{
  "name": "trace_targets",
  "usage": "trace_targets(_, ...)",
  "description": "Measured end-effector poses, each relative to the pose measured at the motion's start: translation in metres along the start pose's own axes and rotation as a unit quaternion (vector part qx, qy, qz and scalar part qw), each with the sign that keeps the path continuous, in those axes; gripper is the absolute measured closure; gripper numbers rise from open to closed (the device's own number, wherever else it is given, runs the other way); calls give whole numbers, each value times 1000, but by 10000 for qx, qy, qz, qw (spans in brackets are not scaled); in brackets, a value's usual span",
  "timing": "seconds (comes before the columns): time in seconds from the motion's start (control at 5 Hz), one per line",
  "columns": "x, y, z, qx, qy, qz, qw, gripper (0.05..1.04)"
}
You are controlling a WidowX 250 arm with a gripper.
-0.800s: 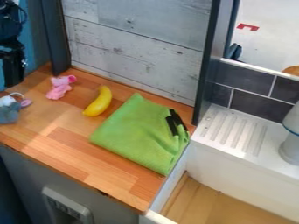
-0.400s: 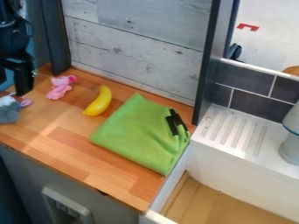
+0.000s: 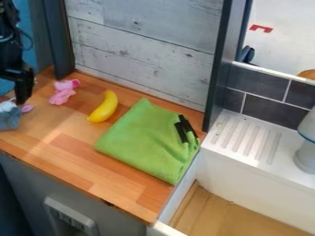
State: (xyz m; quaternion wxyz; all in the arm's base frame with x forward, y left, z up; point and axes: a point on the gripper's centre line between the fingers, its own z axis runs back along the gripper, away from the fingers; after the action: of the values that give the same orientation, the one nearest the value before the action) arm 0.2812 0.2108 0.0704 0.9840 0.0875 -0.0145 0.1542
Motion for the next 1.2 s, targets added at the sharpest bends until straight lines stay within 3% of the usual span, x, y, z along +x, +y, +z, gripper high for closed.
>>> trace_targets(0.2, -6, 3, -10, 133, 257, 223, 9993, 83)
trace_targets(0.8, -8, 3, -52, 200, 849, 338, 9956, 83)
trace_targets(1.0, -5, 7, -54, 375, 742, 517, 9952, 137)
trace_targets(1.2, -8, 10, -58, 301, 791, 695, 9940, 348)
